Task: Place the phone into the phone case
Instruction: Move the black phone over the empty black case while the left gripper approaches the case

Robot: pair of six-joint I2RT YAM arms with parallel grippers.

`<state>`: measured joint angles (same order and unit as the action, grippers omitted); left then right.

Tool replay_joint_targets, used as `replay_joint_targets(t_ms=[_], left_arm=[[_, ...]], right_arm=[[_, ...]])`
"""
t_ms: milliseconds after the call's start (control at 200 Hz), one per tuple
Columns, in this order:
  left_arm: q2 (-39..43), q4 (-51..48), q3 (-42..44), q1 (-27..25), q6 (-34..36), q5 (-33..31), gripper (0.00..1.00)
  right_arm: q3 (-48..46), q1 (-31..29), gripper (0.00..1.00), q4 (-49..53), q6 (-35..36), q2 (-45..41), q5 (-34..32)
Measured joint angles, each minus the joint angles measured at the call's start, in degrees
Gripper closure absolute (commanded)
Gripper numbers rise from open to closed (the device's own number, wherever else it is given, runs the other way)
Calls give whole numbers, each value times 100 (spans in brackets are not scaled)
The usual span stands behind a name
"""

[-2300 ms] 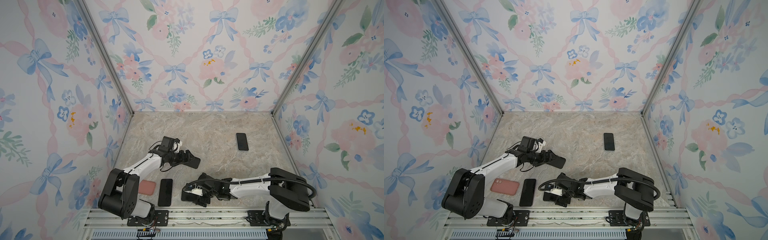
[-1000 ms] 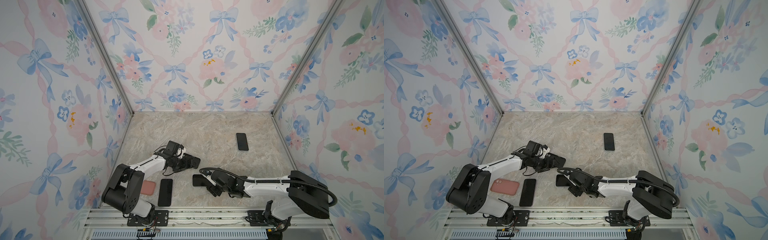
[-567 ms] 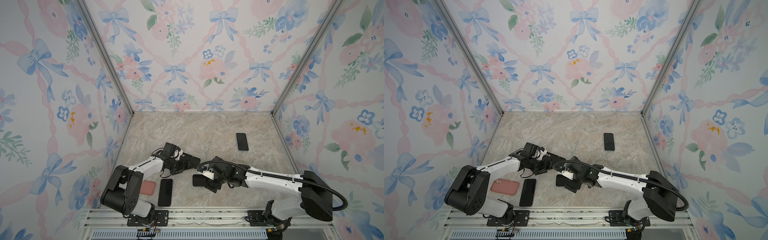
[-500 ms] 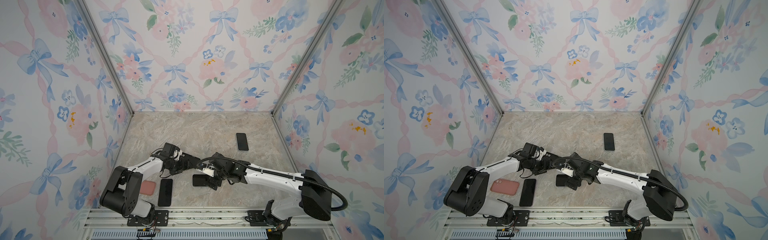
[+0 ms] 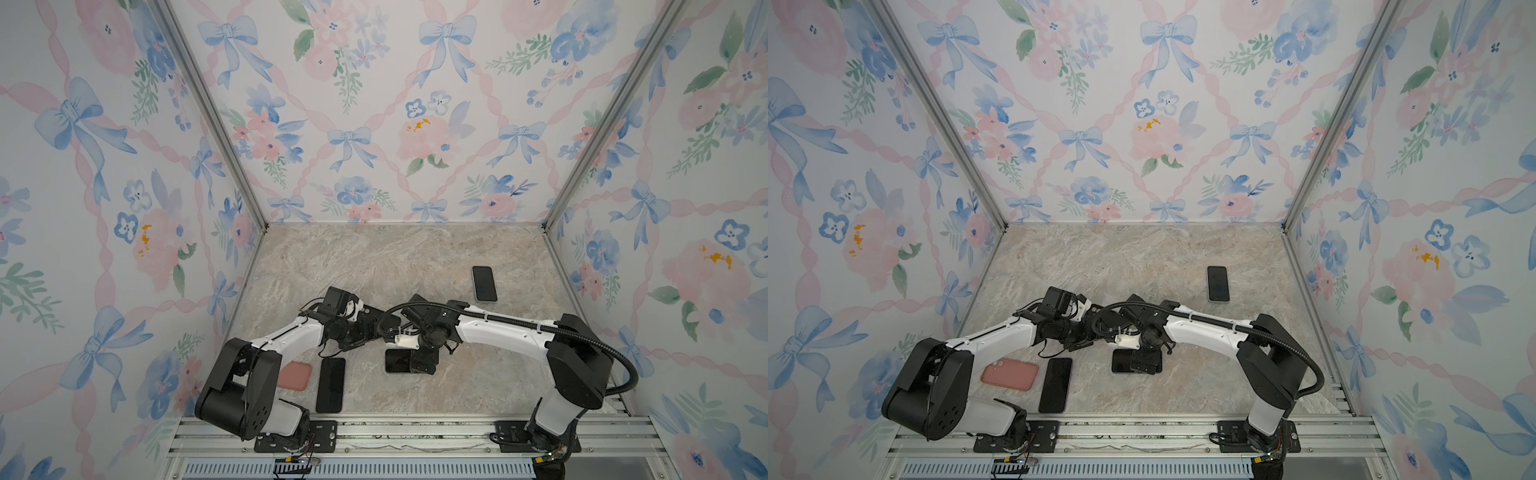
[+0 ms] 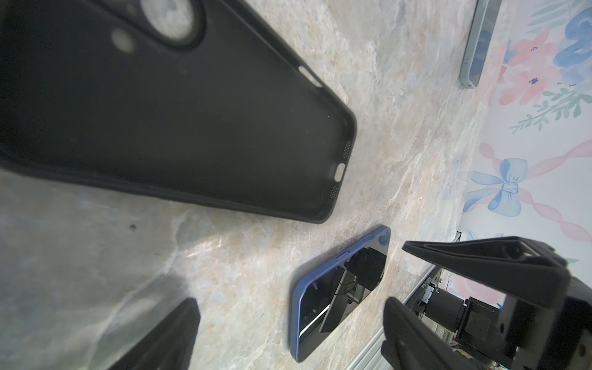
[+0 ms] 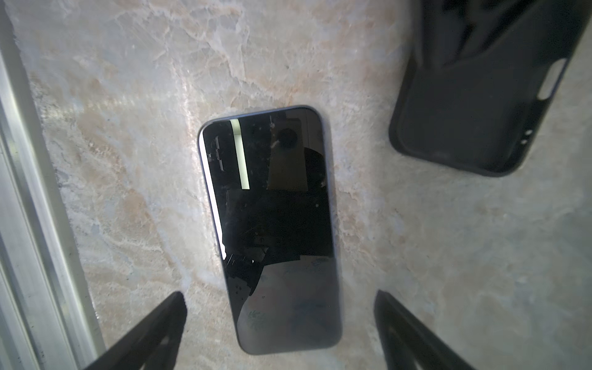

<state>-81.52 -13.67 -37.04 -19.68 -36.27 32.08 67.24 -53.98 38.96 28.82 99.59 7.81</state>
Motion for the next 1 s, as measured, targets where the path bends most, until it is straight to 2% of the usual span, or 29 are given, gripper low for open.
replay_joint_targets(t_ms=[430,765,1000], left_arm=[[15,76,28,-4,-39,-2,9],[15,70,52,-4,-42,-28,9],[15,72,52,2,-42,-31,9]], right_arm=[[264,-52,7,44,83,579,-2],[291,-83,20,48,74,811,-186],[264,-87,23,-13,-35,811,-249]])
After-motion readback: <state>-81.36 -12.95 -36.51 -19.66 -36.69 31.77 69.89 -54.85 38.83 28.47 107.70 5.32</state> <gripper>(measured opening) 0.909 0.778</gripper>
